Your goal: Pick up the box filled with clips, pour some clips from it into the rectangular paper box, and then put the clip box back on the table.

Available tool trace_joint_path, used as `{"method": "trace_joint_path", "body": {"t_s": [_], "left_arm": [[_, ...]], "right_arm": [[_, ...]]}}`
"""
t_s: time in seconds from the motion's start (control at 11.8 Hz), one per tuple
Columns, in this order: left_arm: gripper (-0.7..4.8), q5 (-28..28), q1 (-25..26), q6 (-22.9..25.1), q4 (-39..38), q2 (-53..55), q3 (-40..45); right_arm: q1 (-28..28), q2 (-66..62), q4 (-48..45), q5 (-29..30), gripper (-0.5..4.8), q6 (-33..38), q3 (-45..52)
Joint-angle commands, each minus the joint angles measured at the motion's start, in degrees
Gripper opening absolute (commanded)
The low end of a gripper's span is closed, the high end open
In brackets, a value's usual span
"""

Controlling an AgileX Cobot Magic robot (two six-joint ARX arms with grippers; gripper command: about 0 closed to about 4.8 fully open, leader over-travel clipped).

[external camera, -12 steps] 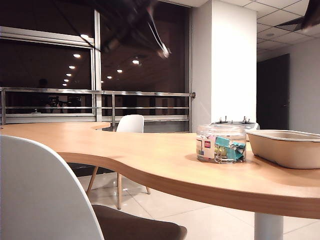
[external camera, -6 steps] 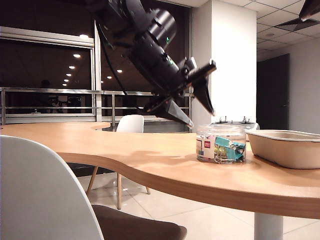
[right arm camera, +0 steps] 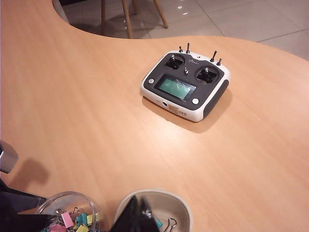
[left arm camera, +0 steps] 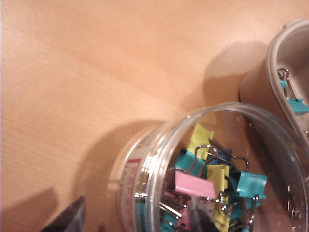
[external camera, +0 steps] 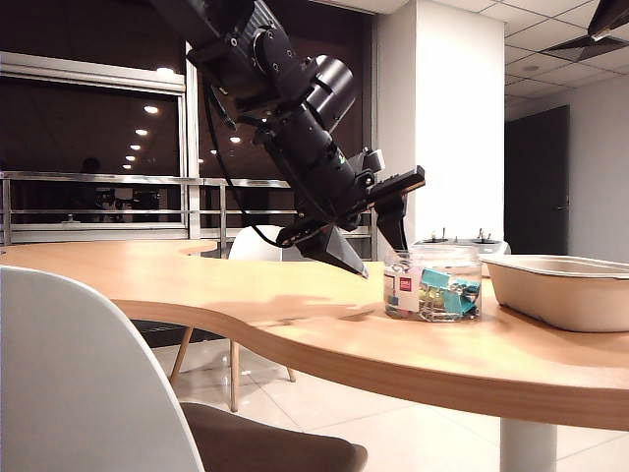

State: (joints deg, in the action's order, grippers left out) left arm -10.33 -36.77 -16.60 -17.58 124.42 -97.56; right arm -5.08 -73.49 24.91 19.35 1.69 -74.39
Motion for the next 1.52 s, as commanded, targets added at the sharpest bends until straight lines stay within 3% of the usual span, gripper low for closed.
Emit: {"method": "trace_joint_path", "body": {"t_s": [0.08,0.51,0.59,0.68,1.19,1.27,1.44,1.52], "left_arm": [[2.78,0.2,-0.1,0.1,0.3,0.1,-0.3],[2.78,3.7,0.2,4.6,-13.6,0.0,-5.6],[2.76,3.7,0.2,4.6,-12.9,0.0,-6.4],[2.1,3.8,0.2,4.6,-12.7,0.3,-6.4],[1.92,3.7,0.2,4.5,-10.4,2.8,-6.5],[1.07,3.7,0.2,4.6,-10.4,2.8,-6.5],[0.98,3.5,-0.3,4.6,-11.7,2.8,-6.5],[0.19,2.9,-0.6,4.6,-11.9,2.8,-6.5]], "right_arm": [[0.0,0.2,-0.8,0.3,-0.06,0.2,-0.2],[0.0,0.2,-1.4,0.3,-0.06,0.1,-0.2],[0.0,0.2,-1.4,0.3,-0.06,0.1,-0.2],[0.0,0.2,-1.4,0.3,-0.06,0.1,-0.2],[0.0,0.3,-1.2,0.3,-0.06,0.1,-0.2],[-0.1,0.2,-1.2,0.3,-0.06,0.1,-0.2],[0.0,0.3,-1.6,0.3,-0.06,0.1,-0.2],[0.0,0.2,-1.6,0.3,-0.06,0.1,-0.2]]}}
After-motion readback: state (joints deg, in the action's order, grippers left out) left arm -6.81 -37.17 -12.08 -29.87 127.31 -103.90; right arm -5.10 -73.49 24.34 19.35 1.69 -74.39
